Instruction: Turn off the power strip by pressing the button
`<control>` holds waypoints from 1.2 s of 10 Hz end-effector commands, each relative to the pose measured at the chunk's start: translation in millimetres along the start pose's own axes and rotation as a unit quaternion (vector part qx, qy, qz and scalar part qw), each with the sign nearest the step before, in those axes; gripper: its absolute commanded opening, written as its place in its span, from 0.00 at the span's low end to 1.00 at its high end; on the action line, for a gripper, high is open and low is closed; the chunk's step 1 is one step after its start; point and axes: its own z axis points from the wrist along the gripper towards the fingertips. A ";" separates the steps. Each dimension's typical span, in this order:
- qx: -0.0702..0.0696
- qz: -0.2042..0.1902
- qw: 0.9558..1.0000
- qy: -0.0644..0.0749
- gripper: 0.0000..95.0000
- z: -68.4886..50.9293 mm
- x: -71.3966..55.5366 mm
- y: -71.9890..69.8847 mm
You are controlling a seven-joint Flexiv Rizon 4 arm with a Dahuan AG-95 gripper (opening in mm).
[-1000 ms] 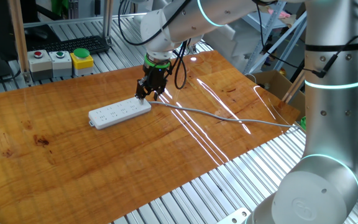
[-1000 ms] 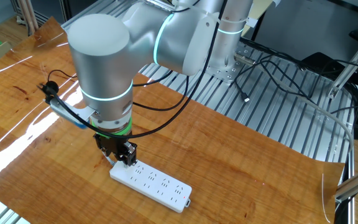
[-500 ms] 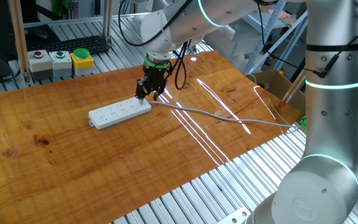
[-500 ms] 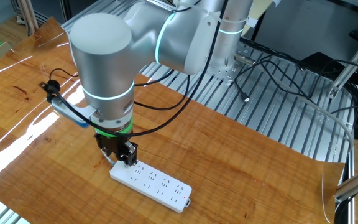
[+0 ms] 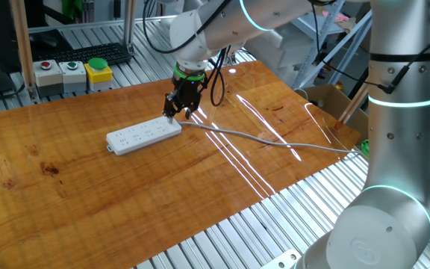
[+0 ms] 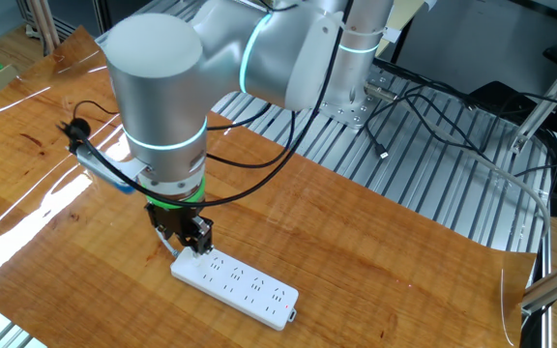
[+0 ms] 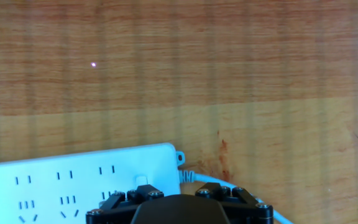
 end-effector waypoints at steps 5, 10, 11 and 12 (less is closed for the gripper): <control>0.004 -0.005 1.000 0.000 0.60 16.2 -6.2 3.5; 0.004 0.010 1.000 0.013 0.60 17.4 -4.4 4.0; 0.002 0.014 1.000 0.026 0.60 10.2 -3.3 2.5; 0.003 0.012 0.999 0.033 0.60 -0.5 -3.4 0.3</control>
